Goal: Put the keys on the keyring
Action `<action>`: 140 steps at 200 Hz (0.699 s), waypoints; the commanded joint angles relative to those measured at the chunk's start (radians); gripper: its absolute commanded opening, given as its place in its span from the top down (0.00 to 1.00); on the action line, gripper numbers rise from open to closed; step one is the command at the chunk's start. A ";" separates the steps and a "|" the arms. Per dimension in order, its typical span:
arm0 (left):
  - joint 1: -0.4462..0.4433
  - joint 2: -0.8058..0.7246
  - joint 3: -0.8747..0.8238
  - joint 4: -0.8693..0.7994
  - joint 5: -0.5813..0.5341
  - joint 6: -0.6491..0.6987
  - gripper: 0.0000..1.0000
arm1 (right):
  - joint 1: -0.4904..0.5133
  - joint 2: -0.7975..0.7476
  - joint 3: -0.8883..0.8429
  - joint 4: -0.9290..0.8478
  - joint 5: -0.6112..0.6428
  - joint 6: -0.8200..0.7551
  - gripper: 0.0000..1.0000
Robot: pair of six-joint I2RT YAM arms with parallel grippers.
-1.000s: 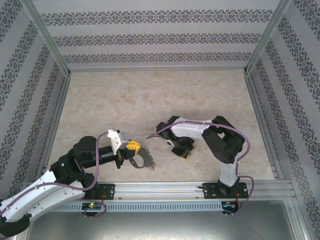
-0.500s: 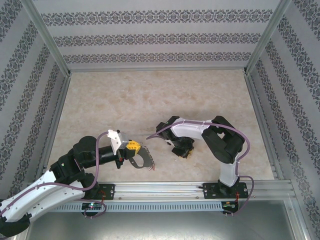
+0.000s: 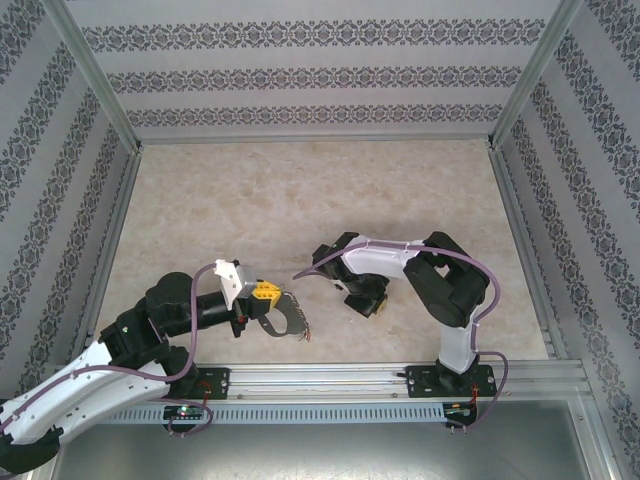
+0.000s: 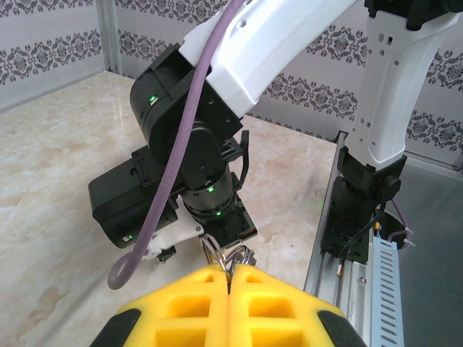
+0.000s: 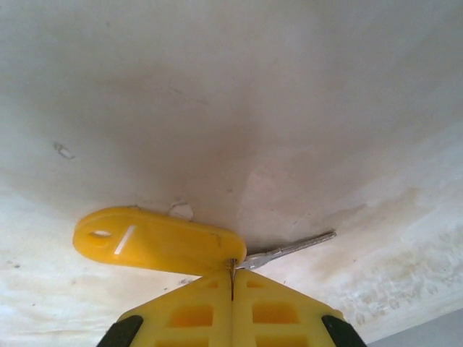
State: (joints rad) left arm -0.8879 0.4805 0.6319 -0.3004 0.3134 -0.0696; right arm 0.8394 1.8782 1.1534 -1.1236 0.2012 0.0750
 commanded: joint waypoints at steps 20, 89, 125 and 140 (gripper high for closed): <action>0.009 0.009 0.030 0.001 0.007 0.001 1.00 | -0.004 -0.215 0.015 0.014 -0.072 0.013 1.00; 0.009 0.086 0.121 -0.048 0.023 0.051 1.00 | 0.122 -0.655 -0.091 0.390 -0.331 -0.131 1.00; 0.009 0.106 0.153 -0.031 0.110 0.111 1.00 | 0.153 -0.946 -0.271 0.729 -0.529 -0.137 1.00; 0.009 0.114 0.152 0.000 0.161 0.124 1.00 | 0.155 -1.044 -0.331 0.832 -0.593 -0.129 1.00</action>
State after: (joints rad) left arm -0.8879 0.5919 0.7551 -0.3523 0.3717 0.0006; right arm 0.9848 0.9565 0.9009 -0.5682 -0.2237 -0.0380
